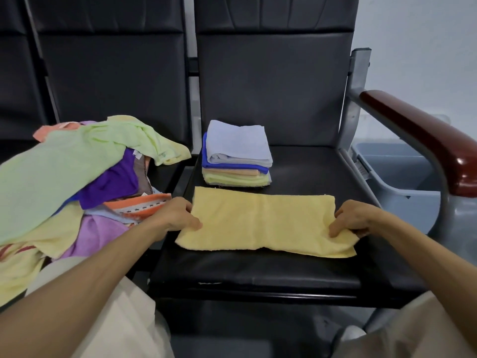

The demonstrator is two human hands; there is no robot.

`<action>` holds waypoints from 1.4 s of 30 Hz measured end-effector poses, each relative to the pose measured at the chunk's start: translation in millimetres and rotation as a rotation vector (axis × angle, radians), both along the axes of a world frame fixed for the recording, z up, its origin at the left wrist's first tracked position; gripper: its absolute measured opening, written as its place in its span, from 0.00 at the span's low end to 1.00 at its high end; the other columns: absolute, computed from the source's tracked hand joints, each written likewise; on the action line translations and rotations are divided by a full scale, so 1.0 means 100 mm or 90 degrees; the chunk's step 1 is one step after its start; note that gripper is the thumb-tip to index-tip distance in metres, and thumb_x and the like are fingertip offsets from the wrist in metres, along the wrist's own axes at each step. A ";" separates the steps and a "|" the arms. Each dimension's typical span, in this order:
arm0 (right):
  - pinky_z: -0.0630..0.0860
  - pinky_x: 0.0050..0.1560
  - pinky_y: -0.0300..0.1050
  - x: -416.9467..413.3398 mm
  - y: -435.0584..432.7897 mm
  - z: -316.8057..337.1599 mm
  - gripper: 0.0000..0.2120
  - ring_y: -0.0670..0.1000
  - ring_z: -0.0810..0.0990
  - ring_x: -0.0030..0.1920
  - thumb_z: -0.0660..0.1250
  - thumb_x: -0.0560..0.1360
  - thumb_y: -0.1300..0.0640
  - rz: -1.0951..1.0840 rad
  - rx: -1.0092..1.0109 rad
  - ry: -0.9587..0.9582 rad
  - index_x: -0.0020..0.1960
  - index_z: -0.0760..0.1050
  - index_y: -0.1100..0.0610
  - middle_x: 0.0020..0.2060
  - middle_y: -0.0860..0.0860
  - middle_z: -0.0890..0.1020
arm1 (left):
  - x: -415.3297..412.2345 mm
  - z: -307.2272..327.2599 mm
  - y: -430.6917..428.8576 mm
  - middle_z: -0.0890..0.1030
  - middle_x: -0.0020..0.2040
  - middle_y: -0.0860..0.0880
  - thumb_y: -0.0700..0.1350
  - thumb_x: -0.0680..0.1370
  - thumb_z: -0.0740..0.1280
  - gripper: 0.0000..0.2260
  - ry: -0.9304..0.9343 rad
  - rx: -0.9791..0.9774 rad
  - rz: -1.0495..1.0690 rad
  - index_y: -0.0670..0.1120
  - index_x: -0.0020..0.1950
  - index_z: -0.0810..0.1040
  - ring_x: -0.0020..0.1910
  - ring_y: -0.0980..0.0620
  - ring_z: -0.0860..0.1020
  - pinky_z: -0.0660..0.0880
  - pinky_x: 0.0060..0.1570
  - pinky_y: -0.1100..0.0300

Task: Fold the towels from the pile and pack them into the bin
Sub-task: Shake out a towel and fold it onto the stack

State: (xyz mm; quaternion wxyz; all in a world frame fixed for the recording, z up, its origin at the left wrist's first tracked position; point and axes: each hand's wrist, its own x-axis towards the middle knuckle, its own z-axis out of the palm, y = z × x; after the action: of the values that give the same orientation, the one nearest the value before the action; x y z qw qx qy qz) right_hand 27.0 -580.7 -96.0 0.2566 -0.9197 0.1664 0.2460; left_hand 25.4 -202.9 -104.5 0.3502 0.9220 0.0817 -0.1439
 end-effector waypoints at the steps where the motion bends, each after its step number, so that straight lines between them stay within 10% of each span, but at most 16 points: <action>1: 0.72 0.34 0.41 -0.02 0.00 0.03 0.11 0.51 0.75 0.40 0.75 0.68 0.62 0.008 0.007 0.013 0.44 0.74 0.60 0.42 0.54 0.77 | -0.02 0.03 -0.02 0.81 0.50 0.48 0.41 0.72 0.74 0.10 -0.007 -0.039 0.000 0.44 0.51 0.78 0.49 0.51 0.79 0.76 0.48 0.56; 8: 0.77 0.40 0.44 -0.06 -0.02 0.07 0.20 0.52 0.79 0.45 0.71 0.73 0.45 -0.042 0.121 -0.017 0.53 0.75 0.61 0.47 0.54 0.80 | -0.08 0.27 -0.31 0.82 0.55 0.39 0.34 0.73 0.71 0.14 0.044 -0.390 0.169 0.37 0.59 0.78 0.51 0.45 0.81 0.78 0.43 0.54; 13: 0.80 0.44 0.53 0.00 -0.06 0.03 0.18 0.58 0.79 0.54 0.63 0.80 0.53 -0.099 0.143 -0.054 0.65 0.70 0.63 0.57 0.58 0.78 | -0.01 0.43 -0.81 0.82 0.54 0.43 0.44 0.75 0.72 0.17 -0.012 -0.450 0.152 0.43 0.62 0.76 0.52 0.47 0.81 0.78 0.41 0.55; 24: 0.80 0.46 0.53 0.03 -0.09 0.12 0.12 0.56 0.78 0.46 0.56 0.82 0.64 -0.102 0.301 -0.052 0.63 0.71 0.66 0.52 0.61 0.78 | 0.05 0.30 -2.26 0.69 0.35 0.46 0.47 0.82 0.57 0.12 -0.102 -0.179 -0.055 0.45 0.40 0.71 0.34 0.51 0.68 0.63 0.37 0.57; 29: 0.77 0.56 0.59 0.03 -0.10 0.14 0.12 0.57 0.76 0.43 0.53 0.81 0.64 -0.112 0.347 -0.040 0.57 0.73 0.67 0.44 0.61 0.76 | -0.07 0.12 -2.58 0.76 0.30 0.44 0.42 0.83 0.54 0.12 0.023 -0.197 -0.166 0.41 0.45 0.73 0.24 0.49 0.73 0.68 0.24 0.60; 32: 0.79 0.54 0.58 -0.02 -0.08 0.14 0.15 0.59 0.80 0.45 0.53 0.83 0.55 -0.114 0.326 -0.064 0.50 0.74 0.64 0.43 0.59 0.79 | -0.12 0.16 -2.51 0.80 0.40 0.39 0.41 0.84 0.51 0.12 0.072 -0.335 -0.152 0.38 0.51 0.72 0.25 0.48 0.74 0.66 0.23 0.61; 36: 0.79 0.50 0.54 -0.07 0.08 0.15 0.25 0.59 0.79 0.54 0.49 0.83 0.43 -0.083 0.209 -0.113 0.68 0.67 0.61 0.56 0.59 0.78 | -0.09 0.25 -2.14 0.83 0.45 0.38 0.45 0.84 0.55 0.12 0.055 -0.513 0.015 0.45 0.67 0.66 0.26 0.49 0.75 0.67 0.26 0.62; 42: 0.74 0.57 0.52 -0.08 0.23 -0.05 0.30 0.57 0.77 0.58 0.51 0.80 0.37 0.033 -0.071 -0.177 0.66 0.71 0.61 0.60 0.56 0.77 | -0.17 0.16 -1.50 0.82 0.43 0.46 0.42 0.83 0.57 0.11 -0.115 -0.227 -0.102 0.48 0.56 0.79 0.39 0.53 0.79 0.68 0.33 0.63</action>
State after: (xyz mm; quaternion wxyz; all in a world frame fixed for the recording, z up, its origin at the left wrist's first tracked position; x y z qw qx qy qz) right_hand 18.6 -557.9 -101.1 0.2197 -0.9617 0.1188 0.1130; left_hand 8.8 -353.0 -88.1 0.5012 0.8580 -0.0507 -0.1003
